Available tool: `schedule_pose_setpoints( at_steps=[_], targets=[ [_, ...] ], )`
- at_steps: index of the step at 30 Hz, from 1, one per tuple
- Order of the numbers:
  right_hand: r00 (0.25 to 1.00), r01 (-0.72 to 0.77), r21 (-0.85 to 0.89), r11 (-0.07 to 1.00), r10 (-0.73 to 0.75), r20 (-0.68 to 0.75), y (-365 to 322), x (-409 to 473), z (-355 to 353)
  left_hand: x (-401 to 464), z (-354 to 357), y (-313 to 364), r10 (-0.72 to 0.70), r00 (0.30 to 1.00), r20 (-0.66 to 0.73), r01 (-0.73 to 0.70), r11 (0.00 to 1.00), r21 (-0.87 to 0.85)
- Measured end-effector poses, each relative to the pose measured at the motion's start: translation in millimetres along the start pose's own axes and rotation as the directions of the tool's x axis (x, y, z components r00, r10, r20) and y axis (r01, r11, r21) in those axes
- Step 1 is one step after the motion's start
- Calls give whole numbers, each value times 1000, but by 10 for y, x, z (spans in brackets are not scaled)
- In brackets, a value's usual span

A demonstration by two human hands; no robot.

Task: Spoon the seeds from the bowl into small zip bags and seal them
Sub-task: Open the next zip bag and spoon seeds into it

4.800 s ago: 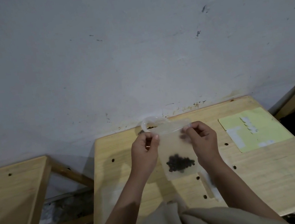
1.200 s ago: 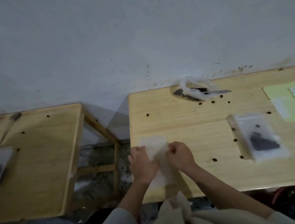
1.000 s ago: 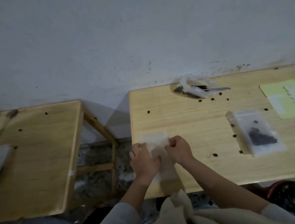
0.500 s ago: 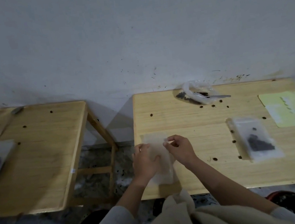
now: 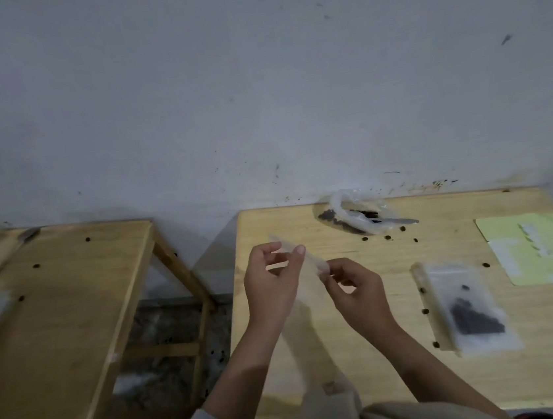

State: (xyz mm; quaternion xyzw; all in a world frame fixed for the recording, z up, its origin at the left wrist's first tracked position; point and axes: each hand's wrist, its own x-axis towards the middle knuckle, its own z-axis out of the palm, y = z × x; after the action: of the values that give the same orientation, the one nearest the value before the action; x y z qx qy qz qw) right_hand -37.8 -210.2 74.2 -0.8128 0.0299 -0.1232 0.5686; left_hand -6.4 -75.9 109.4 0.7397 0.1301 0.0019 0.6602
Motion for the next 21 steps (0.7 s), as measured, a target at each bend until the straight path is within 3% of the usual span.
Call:
schedule_pose_setpoints(
  at_steps=[3,5,9,16,21],
  targets=[
    [992,125,-93,988,-126,-8,-14,147,-209,79,243,137,-45,998,-32,43,998,-50],
    [992,126,-113,986,-125,12,16,221,-323,127,394,195,-67,997,-39,64,996,-68],
    [994,40,-74,996,-33,102,75,338,-504,179,618,272,-77,997,-12,77,996,-36],
    [960,-142,49,989,125,249,130,554,-699,344,804,350,-223,974,46,226,971,-74],
    [963,-249,296,922,202,180,129,676,-719,396,850,390,-249,963,106,259,961,-92]
  ],
)
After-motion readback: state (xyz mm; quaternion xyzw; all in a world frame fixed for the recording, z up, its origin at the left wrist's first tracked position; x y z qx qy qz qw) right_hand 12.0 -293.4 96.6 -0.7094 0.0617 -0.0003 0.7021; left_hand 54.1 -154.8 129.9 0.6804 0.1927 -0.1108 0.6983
